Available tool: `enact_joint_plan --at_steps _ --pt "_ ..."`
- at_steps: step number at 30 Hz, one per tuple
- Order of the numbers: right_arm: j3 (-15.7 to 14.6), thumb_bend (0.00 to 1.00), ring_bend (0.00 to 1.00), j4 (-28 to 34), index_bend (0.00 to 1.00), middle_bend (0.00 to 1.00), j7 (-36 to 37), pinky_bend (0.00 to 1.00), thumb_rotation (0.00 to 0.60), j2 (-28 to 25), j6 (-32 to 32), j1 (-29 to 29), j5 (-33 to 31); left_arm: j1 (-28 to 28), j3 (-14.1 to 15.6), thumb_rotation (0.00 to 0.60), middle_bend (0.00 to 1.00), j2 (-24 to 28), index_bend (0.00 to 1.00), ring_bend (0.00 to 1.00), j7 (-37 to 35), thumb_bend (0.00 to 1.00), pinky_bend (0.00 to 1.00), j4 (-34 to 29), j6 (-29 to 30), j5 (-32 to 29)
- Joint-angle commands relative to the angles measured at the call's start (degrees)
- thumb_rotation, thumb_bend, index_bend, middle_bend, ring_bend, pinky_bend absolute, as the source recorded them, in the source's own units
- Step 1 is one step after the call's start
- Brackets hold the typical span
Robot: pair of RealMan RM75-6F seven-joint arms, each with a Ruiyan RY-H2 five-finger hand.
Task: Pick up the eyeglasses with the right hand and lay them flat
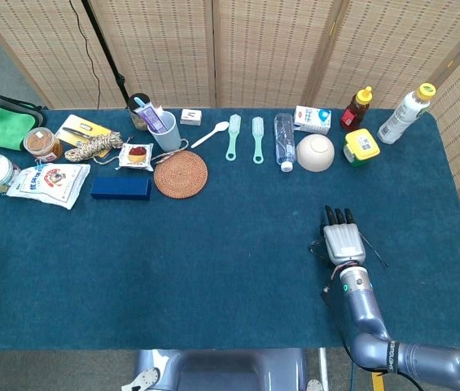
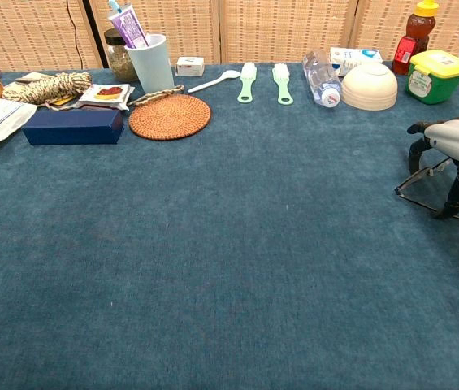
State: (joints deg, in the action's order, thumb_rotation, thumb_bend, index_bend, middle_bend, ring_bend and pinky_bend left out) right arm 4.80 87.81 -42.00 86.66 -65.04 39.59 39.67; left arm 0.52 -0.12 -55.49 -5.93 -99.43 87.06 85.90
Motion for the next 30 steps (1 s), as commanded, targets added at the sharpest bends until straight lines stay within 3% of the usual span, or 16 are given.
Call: enact_joint_plan --at_steps 1,30 --pt "0.1 0.13 0.00 -0.9 0.40 0.01 0.4 0.00 0.600 0.1 0.7 0.0 0.6 0.0 0.0 0.600 0.08 0.1 0.12 0.07 0.2 0.34 0.00 -0.1 -0.1 -0.1" --pt "1.8 0.17 0.00 -4.8 0.54 0.09 0.9 0.00 0.600 0.2 5.0 1.2 2.0 0.6 0.2 0.600 0.08 0.4 0.12 0.06 0.8 0.34 0.00 -0.5 0.0 -0.9"
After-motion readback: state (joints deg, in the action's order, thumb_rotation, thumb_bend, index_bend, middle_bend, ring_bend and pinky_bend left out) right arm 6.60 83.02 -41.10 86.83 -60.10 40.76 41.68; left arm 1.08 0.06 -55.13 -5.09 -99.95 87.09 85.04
